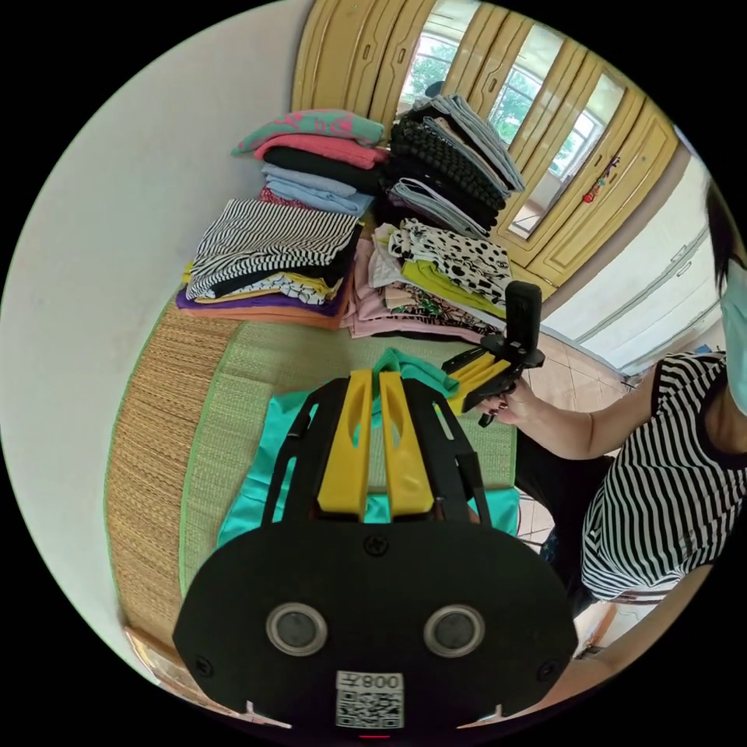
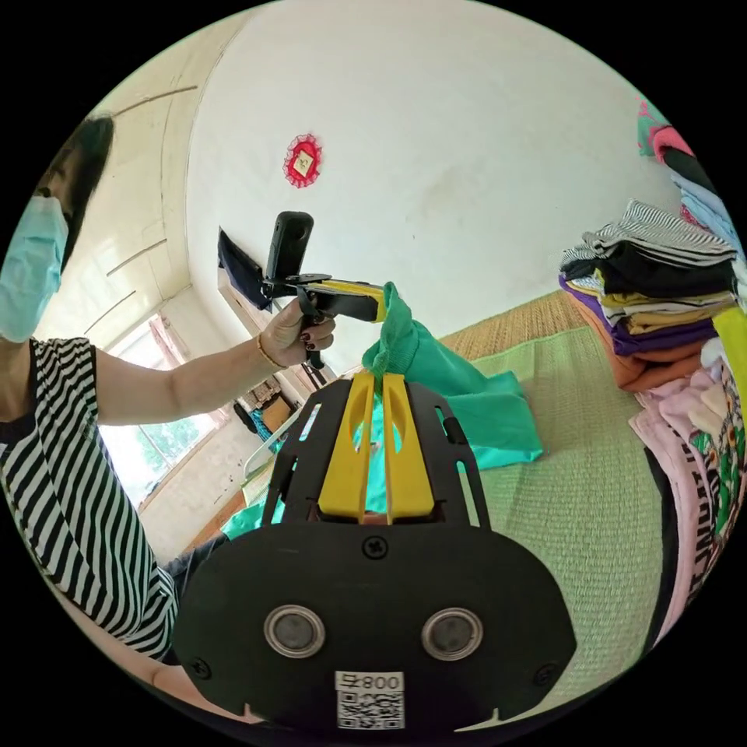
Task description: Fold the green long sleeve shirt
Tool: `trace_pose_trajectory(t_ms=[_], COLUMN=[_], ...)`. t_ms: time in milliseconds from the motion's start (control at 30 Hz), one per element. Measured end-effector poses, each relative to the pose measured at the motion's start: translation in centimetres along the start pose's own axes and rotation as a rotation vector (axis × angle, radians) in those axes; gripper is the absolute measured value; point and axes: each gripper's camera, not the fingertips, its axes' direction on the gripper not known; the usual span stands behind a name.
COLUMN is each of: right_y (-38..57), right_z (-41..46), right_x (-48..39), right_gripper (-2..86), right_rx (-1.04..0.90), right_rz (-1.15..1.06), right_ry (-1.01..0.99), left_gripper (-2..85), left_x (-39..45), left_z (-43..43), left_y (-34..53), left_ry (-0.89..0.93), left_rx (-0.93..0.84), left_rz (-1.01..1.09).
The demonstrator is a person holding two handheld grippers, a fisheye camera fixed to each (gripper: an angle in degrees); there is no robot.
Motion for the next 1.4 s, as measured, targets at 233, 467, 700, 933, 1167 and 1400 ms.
trace_pose_trajectory(t_ms=[233, 467, 700, 933, 1167, 1400], right_y=[-7.8, -10.5, -9.0, -7.1, -5.4, -1.7], right_z=[6.6, 20.7, 36.5, 47.8, 56.9, 65.5], right_x=[-6.5, -13.7, -17.5, -18.2, -19.6, -20.0], right_gripper=[2.0, 2.0, 1.9, 1.9, 1.9, 2.0], right_rx=[-0.026, -0.152, -0.357, -0.523, -0.647, -0.820], right_rz=[-0.102, -0.122, -0.082, -0.032, -0.033, -0.021], right_ry=[-0.068, -0.221, -0.292, -0.285, -0.291, -0.255], left_gripper=[1.4, 1.5, 1.4, 1.5, 2.0, 2.4], left_x=[-1.0, -2.6, -6.6, -10.8, -12.9, -14.9], left_z=[-6.3, -9.4, -6.8, -0.1, 5.1, 12.7], left_y=[11.1, 26.9, 45.9, 60.1, 69.1, 77.4], left_ry=[-0.107, -0.164, -0.130, -0.063, -0.029, 0.001], left_rx=[0.087, 0.123, 0.115, 0.108, 0.126, 0.018], left_rz=[-0.004, -0.106, -0.341, -0.517, -0.594, -0.761])
